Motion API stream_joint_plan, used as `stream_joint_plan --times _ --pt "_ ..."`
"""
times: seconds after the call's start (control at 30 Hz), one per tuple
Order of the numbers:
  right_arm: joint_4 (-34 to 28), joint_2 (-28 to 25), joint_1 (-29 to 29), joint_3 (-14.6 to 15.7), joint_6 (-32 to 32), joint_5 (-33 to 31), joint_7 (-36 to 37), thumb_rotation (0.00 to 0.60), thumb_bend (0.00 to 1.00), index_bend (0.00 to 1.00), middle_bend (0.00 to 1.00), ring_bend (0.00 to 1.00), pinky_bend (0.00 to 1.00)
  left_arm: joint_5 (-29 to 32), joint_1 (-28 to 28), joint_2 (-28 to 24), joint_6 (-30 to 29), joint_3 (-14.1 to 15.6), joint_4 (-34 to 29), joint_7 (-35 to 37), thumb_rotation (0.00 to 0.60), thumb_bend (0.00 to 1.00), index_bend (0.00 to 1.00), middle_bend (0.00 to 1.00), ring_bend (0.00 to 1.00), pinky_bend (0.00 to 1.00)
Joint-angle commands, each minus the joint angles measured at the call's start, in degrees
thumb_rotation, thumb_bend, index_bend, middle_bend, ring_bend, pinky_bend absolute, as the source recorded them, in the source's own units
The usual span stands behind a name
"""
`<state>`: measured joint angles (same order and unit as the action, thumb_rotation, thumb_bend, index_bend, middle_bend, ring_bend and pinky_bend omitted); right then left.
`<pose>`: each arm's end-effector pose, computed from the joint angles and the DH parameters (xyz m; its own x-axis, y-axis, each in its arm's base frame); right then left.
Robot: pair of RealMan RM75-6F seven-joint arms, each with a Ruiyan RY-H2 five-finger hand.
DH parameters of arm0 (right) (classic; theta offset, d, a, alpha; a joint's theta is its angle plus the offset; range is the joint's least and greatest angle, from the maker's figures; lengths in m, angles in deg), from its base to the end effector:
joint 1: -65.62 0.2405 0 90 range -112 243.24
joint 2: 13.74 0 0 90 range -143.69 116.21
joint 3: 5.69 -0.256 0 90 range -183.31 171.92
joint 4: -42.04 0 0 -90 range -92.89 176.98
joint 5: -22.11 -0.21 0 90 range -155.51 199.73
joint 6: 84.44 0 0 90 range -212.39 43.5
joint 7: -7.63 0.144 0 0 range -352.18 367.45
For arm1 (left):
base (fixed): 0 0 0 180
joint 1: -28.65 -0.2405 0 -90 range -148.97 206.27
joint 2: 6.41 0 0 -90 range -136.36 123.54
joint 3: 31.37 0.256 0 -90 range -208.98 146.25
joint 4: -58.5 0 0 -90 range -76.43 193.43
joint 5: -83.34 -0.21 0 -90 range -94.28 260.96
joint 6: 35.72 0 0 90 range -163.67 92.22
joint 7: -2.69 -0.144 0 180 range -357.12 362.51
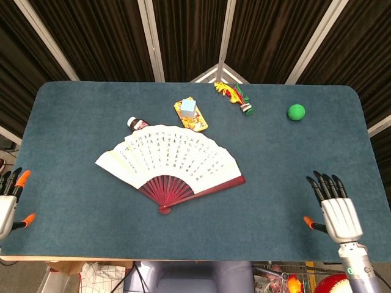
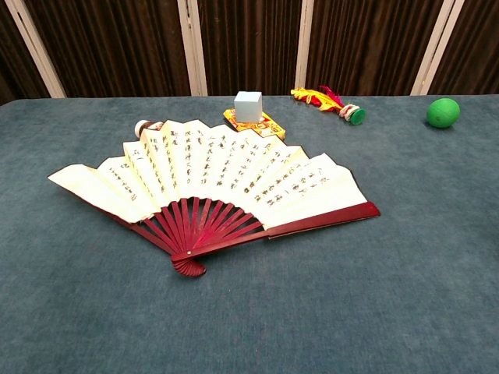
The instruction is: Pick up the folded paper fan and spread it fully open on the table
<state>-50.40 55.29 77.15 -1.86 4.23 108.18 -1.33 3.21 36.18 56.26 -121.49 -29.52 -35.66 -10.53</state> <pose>-0.2872 -0.1903 0.1245 0.4688 -0.0062 0.8833 -0.8771 -0.1214 0.4647 -0.3184 0.1775 0.1609 0.5895 0.0649 0.8051 0.8046 0.0400 -0.5924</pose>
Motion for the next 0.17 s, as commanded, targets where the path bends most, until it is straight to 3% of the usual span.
stream_joint_plan --times 0.03,0.17 --pt "0.97 0.27 -1.31 -0.68 0.68 -0.25 0.87 0.6 0.15 0.11 0.07 0.09 0.06 -2.59 -1.09 -0.28 -1.94 0.48 0.88 1.39 0.6 0.1 0.01 0.0 0.0 0.0" --pt "1.6 -0.09 -2.18 -1.89 0.96 -1.56 1.46 0.6 0.15 0.11 0.07 0.09 0.06 -4.73 -2.19 -0.39 -4.15 0.54 1.79 2.92 0.6 0.11 0.01 0.0 0.0 0.0"
